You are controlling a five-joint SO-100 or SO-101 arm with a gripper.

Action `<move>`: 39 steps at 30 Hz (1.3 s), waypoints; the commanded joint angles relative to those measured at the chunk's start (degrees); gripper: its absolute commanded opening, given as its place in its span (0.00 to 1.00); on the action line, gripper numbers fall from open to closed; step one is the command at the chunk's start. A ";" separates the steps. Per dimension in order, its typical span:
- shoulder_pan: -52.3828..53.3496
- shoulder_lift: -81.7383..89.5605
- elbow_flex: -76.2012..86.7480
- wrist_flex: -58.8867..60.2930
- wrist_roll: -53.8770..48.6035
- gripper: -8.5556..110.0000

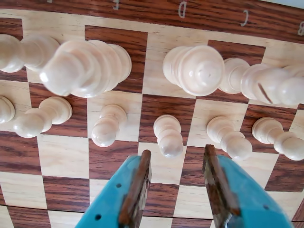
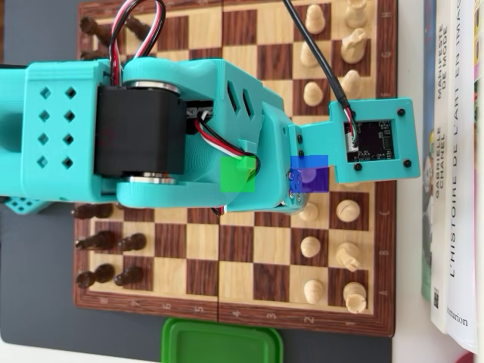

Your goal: Play chess

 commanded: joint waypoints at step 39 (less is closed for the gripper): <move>0.44 -5.27 -5.54 -0.35 0.26 0.21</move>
